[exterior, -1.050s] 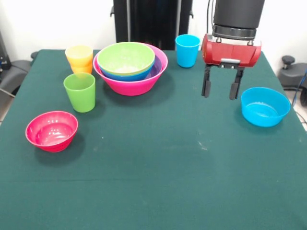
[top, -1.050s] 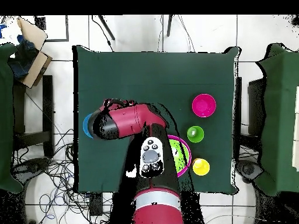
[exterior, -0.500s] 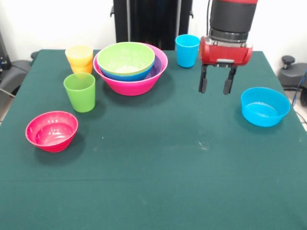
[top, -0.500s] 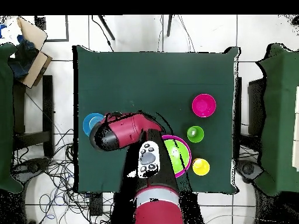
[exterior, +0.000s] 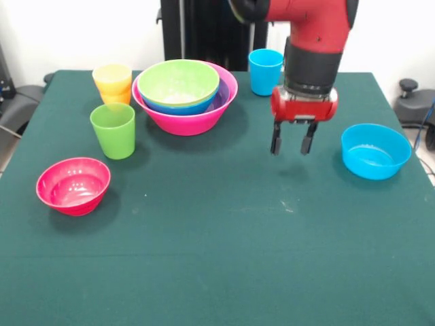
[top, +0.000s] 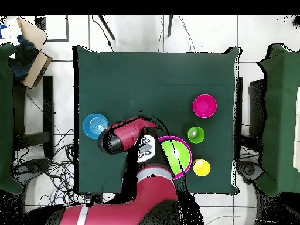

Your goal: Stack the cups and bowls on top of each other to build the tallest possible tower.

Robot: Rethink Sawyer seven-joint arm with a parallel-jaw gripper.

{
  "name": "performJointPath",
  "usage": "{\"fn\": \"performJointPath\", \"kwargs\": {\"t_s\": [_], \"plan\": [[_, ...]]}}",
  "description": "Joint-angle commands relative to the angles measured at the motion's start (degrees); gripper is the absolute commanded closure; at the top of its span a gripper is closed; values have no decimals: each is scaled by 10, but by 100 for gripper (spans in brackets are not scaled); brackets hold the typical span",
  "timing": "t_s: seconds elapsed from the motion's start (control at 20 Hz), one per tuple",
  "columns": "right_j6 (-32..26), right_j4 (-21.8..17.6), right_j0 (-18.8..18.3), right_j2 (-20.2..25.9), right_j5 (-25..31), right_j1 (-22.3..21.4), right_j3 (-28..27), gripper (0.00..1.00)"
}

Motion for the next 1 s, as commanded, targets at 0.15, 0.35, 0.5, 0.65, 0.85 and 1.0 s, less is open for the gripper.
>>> {"fn": "performJointPath", "kwargs": {"t_s": [0.15, 0.35, 0.5, 0.65, 0.85, 1.0], "plan": [[2, -66, 31, -7, -57, 112, -88, 0], [2, -64, 33, -11, -65, 111, -87, 0], [7, -60, 39, -18, -66, 103, -79, 0], [0, -52, 34, -7, -45, 55, -40, 0], [-20, -30, 22, 20, 12, -66, 54, 0], [-5, -31, 28, 13, -2, -64, 58, 0]]}}
